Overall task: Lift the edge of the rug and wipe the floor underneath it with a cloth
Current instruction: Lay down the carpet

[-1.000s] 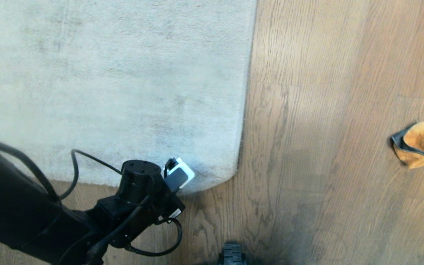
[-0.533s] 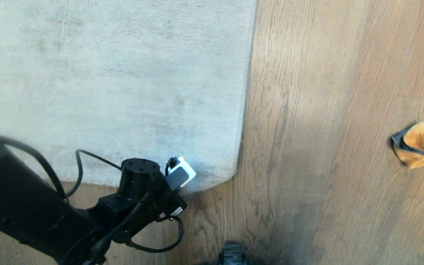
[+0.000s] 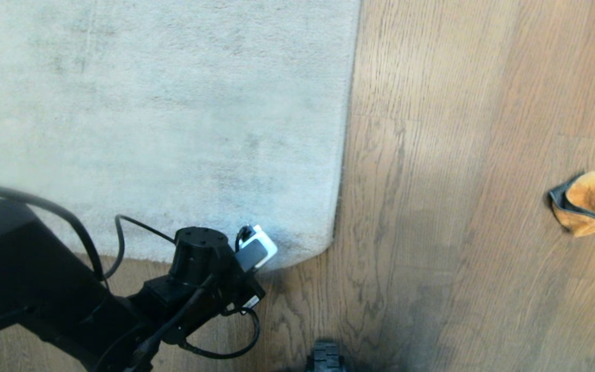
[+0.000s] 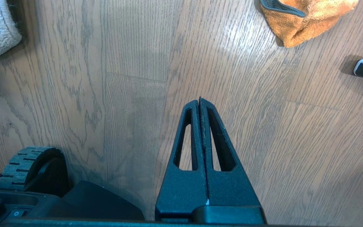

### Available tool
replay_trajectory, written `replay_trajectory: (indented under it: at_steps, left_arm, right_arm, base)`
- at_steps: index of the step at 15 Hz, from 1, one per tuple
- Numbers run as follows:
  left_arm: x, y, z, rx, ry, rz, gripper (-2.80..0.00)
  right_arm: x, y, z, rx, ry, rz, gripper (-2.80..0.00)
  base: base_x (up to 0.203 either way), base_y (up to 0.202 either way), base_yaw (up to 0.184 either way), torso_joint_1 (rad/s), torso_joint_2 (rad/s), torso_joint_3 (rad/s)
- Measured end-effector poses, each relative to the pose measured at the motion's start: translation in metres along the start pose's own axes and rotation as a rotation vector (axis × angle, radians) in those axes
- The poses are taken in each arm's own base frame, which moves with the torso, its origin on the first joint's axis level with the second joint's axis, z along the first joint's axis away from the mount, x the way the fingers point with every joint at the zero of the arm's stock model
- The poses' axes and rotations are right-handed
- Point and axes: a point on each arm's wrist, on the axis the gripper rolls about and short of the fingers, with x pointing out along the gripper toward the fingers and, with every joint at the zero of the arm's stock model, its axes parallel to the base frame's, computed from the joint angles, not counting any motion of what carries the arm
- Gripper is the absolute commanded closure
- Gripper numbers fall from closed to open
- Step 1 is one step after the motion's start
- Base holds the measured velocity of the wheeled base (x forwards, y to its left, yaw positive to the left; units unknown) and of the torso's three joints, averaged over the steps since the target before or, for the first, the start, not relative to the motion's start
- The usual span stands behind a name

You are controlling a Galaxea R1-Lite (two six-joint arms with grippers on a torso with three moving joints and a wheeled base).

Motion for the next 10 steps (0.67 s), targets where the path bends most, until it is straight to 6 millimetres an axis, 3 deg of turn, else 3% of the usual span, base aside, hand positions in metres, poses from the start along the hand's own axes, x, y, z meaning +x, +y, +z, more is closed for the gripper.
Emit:
replay_trajectory:
  at_steps: [5, 10]
  left_arm:
    - [-0.015, 0.008, 0.012, -0.077, -0.054, 0.031, 0.0]
    - [-0.063, 0.029, 0.022, -0.204, -0.111, 0.157, 0.0]
  right_arm:
    - [0.0, 0.0, 0.0, 0.0, 0.0, -0.001, 0.0]
    - [0.0, 0.0, 0.0, 0.0, 0.0, 0.0, 0.0]
  base:
    - [0.0, 0.0, 0.0, 0.0, 0.0, 0.0]
    - [0.0, 0.0, 0.0, 0.0, 0.0, 0.0]
